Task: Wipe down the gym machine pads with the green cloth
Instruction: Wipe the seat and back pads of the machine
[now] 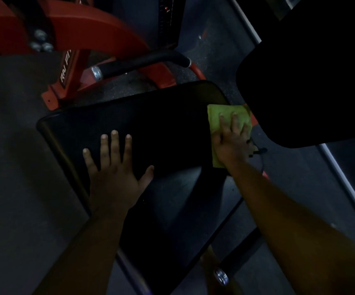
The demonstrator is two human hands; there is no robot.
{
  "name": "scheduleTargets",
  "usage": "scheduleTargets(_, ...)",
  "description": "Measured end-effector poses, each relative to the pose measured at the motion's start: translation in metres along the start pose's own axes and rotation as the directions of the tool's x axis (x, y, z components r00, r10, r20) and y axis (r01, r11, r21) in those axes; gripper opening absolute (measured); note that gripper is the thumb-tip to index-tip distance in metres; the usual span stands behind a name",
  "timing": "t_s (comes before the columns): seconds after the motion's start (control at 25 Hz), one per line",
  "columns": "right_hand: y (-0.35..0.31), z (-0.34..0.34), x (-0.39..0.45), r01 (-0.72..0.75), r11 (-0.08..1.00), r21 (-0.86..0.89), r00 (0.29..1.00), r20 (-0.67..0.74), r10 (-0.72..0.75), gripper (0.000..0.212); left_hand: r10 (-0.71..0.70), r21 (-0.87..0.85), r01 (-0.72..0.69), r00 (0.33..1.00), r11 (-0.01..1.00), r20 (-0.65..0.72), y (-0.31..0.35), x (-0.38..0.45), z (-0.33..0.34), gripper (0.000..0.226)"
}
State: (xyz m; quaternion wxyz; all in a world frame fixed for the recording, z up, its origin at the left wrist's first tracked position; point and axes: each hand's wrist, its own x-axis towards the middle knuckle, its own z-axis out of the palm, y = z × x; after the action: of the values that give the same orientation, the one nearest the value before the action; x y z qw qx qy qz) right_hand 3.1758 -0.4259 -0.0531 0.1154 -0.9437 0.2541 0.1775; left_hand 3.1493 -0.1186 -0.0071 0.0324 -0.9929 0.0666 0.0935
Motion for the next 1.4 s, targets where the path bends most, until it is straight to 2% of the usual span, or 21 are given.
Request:
scheduleTargets(0.04,-0.014,0.005,-0.028,0.035,0.999,0.012,0.999,-0.009,-0.035,0.071,0.001,-0.001,-0.001,1.000,1.000,0.007,0.000,0.000,-0.001,0.095)
scheduleTargets(0.12,-0.027,0.022,-0.107,0.232,0.971,0.054,0.972,0.016,-0.233,0.064,0.003,-0.010,-0.003,1.000,1.000,0.009,0.000,-0.001,-0.004,0.095)
scheduleTargets(0.2,-0.004,0.025,-0.161,0.341,0.935,0.097,0.927,0.129,-0.352,0.060,0.012,-0.019,-0.012,1.000,1.000,0.011,-0.001,-0.001,-0.004,0.094)
scheduleTargets(0.28,0.036,0.023,-0.144,0.262,0.964,0.037,0.958,0.108,-0.264,0.063,0.019,-0.022,-0.018,1.000,1.000,0.015,-0.001,-0.002,-0.004,0.093)
scheduleTargets(0.36,0.066,0.018,-0.097,0.021,0.998,0.057,0.999,0.041,-0.023,0.068,0.021,-0.023,-0.020,1.000,1.000,0.016,-0.002,-0.001,-0.004,0.092)
scheduleTargets(0.44,0.075,0.013,-0.062,-0.195,0.952,0.237,0.981,0.046,0.189,0.064,0.025,-0.032,-0.025,1.000,0.999,0.008,-0.002,-0.001,-0.003,0.092)
scheduleTargets(0.52,0.061,0.014,-0.069,-0.295,0.918,0.266,0.954,0.027,0.299,0.060,0.032,-0.038,-0.031,0.999,0.999,0.012,-0.002,-0.002,-0.005,0.093)
scheduleTargets(0.6,0.036,0.024,-0.113,-0.242,0.938,0.246,0.968,-0.002,0.251,0.063,0.029,-0.027,-0.028,0.999,0.999,0.016,-0.002,-0.002,-0.005,0.093)
scheduleTargets(0.72,0.009,0.036,-0.188,-0.011,0.988,0.154,0.995,0.100,-0.005,0.064,0.024,-0.010,-0.024,0.999,1.000,0.033,-0.002,0.000,-0.005,0.094)
scheduleTargets(0.8,0.010,0.029,-0.167,0.153,0.984,0.089,0.976,0.141,-0.164,0.064,0.028,-0.015,-0.027,0.999,1.000,0.030,-0.001,-0.001,-0.003,0.094)
scheduleTargets(0.88,0.007,0.018,-0.100,0.238,0.971,-0.033,0.968,0.094,-0.234,0.070,0.028,-0.021,-0.028,0.999,0.999,0.019,-0.002,-0.001,-0.001,0.095)
scheduleTargets(0.92,-0.001,0.015,-0.060,0.203,0.977,-0.070,0.978,0.058,-0.199,0.071,0.024,-0.024,-0.024,1.000,0.999,0.016,-0.002,0.000,-0.001,0.095)
scheduleTargets(1.0,-0.026,0.006,0.009,-0.005,1.000,-0.007,1.000,0.011,0.005,0.071,0.020,-0.032,-0.020,1.000,0.999,0.021,-0.001,-0.001,-0.001,0.095)
scheduleTargets(1.08,-0.068,0.005,0.031,-0.114,0.993,0.041,0.993,0.006,0.114,0.071,0.012,-0.029,-0.011,1.000,1.000,0.029,-0.001,0.000,-0.001,0.095)
scheduleTargets(1.12,-0.090,0.006,0.020,-0.040,0.999,0.030,0.999,0.021,0.040,0.069,0.006,-0.027,-0.005,0.999,1.000,0.037,-0.001,0.000,-0.003,0.094)
scheduleTargets(1.16,-0.107,0.010,0.000,0.120,0.992,0.025,0.992,0.032,-0.121,0.067,0.003,-0.028,-0.001,0.999,1.000,0.042,-0.002,0.000,-0.004,0.094)
scheduleTargets(1.2,-0.115,0.012,-0.027,0.326,0.945,0.019,0.944,0.042,-0.327,0.066,0.000,-0.032,0.001,0.999,1.000,0.038,-0.003,0.000,-0.004,0.094)
scheduleTargets(1.28,-0.103,0.011,-0.046,0.634,0.773,-0.008,0.769,0.114,-0.629,0.062,-0.006,-0.047,0.007,1.000,0.999,0.018,-0.001,0.000,-0.004,0.094)
scheduleTargets(1.32,-0.090,0.007,-0.029,0.698,0.715,-0.042,0.712,0.142,-0.687,0.060,-0.007,-0.052,0.008,1.000,0.999,0.013,-0.001,0.000,-0.004,0.094)
scheduleTargets(1.36,-0.077,0.002,-0.004,0.674,0.729,-0.118,0.738,0.137,-0.661,0.061,-0.007,-0.051,0.008,1.000,0.999,0.009,-0.001,0.000,-0.005,0.094)
scheduleTargets(1.4,-0.065,-0.004,0.026,0.580,0.796,-0.171,0.814,0.109,-0.570,0.065,-0.007,-0.045,0.007,1.000,0.999,0.006,-0.002,-0.001,-0.005,0.094)
